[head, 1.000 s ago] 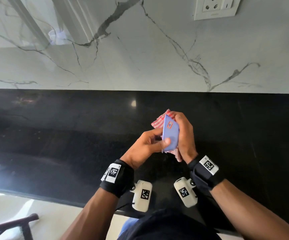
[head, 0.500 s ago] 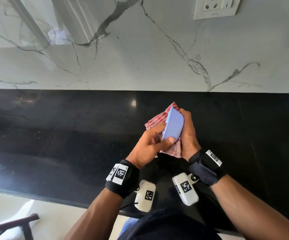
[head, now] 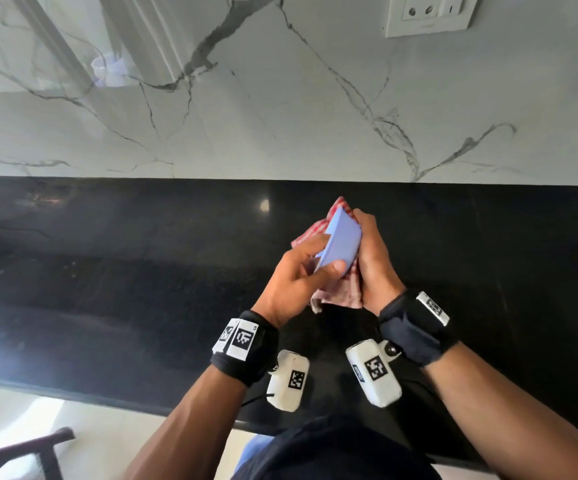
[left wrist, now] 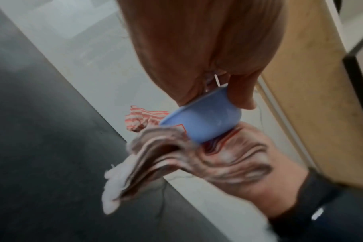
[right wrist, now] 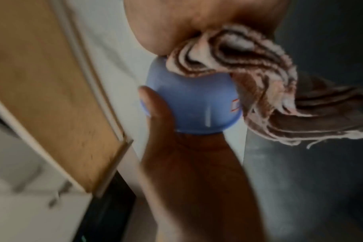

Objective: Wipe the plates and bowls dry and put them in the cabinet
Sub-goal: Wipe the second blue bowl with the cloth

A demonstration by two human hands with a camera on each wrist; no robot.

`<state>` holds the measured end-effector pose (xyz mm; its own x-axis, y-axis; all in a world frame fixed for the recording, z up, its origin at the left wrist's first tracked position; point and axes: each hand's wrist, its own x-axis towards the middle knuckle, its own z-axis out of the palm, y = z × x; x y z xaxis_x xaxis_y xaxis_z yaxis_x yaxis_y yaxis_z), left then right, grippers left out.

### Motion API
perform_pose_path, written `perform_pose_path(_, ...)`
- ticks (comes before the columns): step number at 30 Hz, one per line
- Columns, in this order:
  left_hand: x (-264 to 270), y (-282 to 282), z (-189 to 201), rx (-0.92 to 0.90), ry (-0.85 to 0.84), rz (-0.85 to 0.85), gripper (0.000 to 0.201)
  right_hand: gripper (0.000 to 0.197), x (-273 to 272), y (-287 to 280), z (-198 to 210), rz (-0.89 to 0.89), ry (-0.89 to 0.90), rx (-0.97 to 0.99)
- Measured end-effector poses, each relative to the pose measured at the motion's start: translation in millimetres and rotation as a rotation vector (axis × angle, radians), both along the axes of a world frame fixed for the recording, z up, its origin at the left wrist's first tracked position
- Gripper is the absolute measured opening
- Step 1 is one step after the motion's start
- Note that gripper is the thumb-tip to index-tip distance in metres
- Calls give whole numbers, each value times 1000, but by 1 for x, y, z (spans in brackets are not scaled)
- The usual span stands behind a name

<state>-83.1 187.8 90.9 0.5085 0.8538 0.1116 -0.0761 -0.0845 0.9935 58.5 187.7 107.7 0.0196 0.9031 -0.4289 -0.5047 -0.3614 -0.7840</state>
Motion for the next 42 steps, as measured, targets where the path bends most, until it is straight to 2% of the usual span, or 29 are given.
perform_pose_path(2, -1, 2, -9, 177, 156, 6, 25, 80, 5, -7, -6, 184, 162, -77)
perform_pose_path(5, -7, 7, -23, 330, 339, -48, 34, 68, 13, -11, -10, 187, 208, -175)
perform_pose_path(7, -13, 10, -28, 399, 416, -109, 31, 64, 17, -9, -12, 155, 146, -246)
perform_pose_path(10, -20, 11, -32, 500, 562, -162, 35, 55, 22, -1, -17, 154, -60, -338)
perform_pose_path(12, -25, 12, -33, 507, 649, -173, 37, 53, 24, 3, -20, 150, -135, -359)
perform_pose_path(15, -34, 13, -35, 513, 704, -170, 33, 46, 30, 4, -24, 188, -306, -301)
perform_pose_path(18, -41, 14, -36, 521, 736, -163, 32, 48, 35, 2, -25, 281, -439, -261)
perform_pose_path(21, -44, 13, -39, 509, 773, -150, 32, 47, 38, 1, -30, 243, -609, -176)
perform_pose_path(23, -48, 13, -40, 494, 801, -117, 37, 39, 42, -4, -32, 193, -803, -55)
perform_pose_path(25, -54, 13, -42, 504, 806, -71, 39, 33, 48, -13, -32, 175, -1073, 82)
perform_pose_path(27, -60, 13, -43, 563, 779, -26, 37, 30, 51, -22, -32, 201, -1325, 150)
perform_pose_path(29, -63, 12, -40, 618, 749, 16, 31, 31, 53, -28, -35, 279, -1456, 177)
perform_pose_path(32, -65, 11, -29, 668, 706, 83, 24, 44, 51, -33, -50, 540, -1488, 165)
perform_pose_path(34, -67, 9, -22, 690, 692, 131, 25, 67, 45, -35, -64, 719, -1509, 154)
perform_pose_path(35, -69, 9, -19, 699, 694, 152, 25, 73, 40, -35, -71, 789, -1497, 148)
perform_pose_path(37, -73, 7, -12, 713, 711, 177, 26, 60, 35, -35, -79, 872, -1486, 137)
perform_pose_path(39, -81, 4, -7, 718, 730, 182, 23, 50, 31, -33, -79, 816, -1480, 154)
perform_pose_path(42, -95, 1, 0, 750, 751, 153, 21, 53, 26, -27, -63, 580, -1345, 235)
